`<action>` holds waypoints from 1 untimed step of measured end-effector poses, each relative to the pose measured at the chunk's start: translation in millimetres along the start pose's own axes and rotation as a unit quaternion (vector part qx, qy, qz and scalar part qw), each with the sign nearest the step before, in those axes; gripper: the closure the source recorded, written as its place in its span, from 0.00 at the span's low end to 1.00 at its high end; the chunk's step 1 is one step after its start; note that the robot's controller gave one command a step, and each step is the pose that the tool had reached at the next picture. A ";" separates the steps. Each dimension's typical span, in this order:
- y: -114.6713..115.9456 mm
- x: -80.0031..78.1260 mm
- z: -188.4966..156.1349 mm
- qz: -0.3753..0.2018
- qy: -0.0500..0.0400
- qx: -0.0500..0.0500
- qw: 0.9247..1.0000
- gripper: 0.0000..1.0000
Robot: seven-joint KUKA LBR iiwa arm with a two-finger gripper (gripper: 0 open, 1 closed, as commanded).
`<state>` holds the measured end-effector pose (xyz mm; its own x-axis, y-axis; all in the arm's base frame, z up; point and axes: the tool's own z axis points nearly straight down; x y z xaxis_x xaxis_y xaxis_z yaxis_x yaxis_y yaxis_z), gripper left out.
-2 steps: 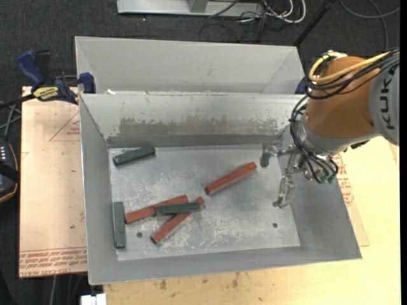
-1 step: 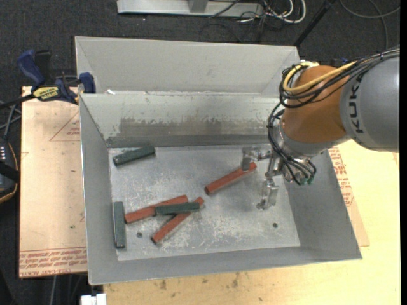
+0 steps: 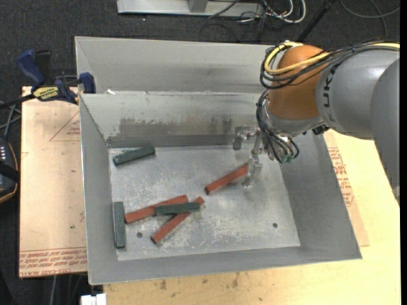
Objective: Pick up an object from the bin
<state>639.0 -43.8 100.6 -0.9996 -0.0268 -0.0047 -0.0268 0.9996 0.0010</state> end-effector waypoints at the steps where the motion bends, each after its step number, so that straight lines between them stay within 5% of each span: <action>1: 62.3 7.7 26.3 -0.069 -0.003 -0.001 0.998 1.00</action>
Offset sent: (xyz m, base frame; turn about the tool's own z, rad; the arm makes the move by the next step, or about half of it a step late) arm 0.0000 0.0000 0.0000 0.0000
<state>629.7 18.3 74.4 -0.9863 -0.1647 -0.0102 -0.1647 0.9863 0.0017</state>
